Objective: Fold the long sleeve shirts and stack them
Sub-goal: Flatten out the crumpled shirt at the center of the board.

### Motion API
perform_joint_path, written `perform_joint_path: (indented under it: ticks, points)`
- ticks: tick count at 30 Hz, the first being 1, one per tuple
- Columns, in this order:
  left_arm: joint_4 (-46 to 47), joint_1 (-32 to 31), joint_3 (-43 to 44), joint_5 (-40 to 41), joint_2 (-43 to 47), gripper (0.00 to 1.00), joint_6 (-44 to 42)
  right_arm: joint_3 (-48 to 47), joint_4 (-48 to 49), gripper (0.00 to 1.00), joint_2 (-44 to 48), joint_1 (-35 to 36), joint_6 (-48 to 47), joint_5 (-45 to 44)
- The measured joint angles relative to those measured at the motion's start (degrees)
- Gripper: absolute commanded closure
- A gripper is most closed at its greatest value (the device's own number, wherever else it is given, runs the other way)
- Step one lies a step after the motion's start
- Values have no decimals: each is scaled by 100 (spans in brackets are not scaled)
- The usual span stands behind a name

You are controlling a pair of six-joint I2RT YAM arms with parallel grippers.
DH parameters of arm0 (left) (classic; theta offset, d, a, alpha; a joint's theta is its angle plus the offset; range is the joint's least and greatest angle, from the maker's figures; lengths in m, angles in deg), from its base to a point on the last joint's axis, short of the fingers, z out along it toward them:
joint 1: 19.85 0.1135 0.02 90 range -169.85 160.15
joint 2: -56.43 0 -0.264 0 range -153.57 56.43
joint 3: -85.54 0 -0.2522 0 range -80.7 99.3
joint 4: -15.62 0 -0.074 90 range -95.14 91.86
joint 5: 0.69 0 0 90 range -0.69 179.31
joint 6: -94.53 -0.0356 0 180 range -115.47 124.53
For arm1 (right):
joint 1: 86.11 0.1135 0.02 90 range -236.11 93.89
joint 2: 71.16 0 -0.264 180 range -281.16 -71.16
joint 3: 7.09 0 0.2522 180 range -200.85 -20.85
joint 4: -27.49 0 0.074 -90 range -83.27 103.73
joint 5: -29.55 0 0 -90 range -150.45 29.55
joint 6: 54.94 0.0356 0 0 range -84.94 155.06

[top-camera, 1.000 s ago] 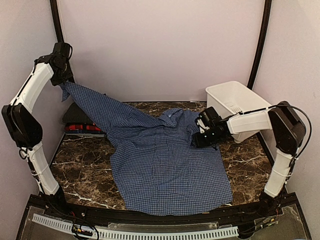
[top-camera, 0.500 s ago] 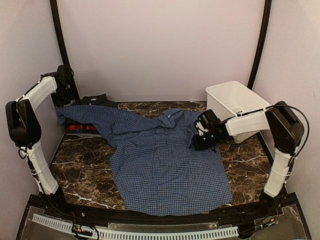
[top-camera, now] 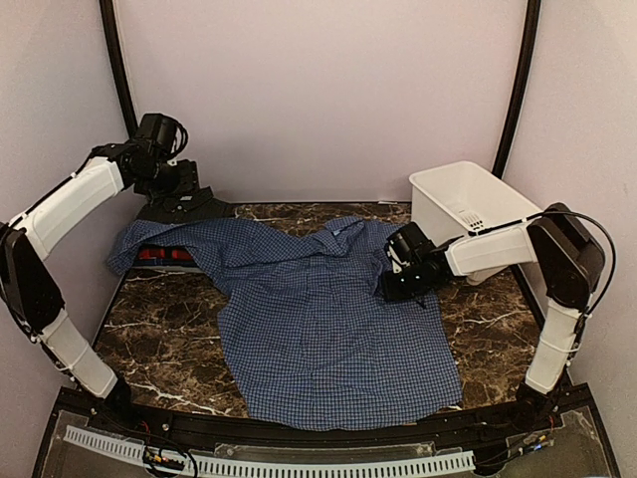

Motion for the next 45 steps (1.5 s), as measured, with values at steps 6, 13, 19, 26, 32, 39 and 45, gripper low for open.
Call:
perform_joint_path:
  ticks: [6,13,19,26,32,39,45]
  points:
    - [385,-1108,317,-911,-898,26,-614,0,-7,100,-7,17,85,-57]
    - [415,-1786,1639,-1821,-2793,22,-1381,179,149,100,48,24,142,-81]
    - [409,-1849,2262,-2157,-3585,18,-1930,560,557,100,223,26,208,-44]
    - [466,-1836,2533,-2535,-3912,16,-2553,977,861,100,463,24,236,63]
    - [476,-1838,2627,-2798,-4199,18,-2850,1071,1008,100,490,24,291,72]
    - [474,-1838,2632,-2892,-4376,24,-3038,1110,1067,100,501,24,313,72]
    - [483,-1849,2675,-2756,-4474,29,-3161,1108,1069,100,498,24,313,72]
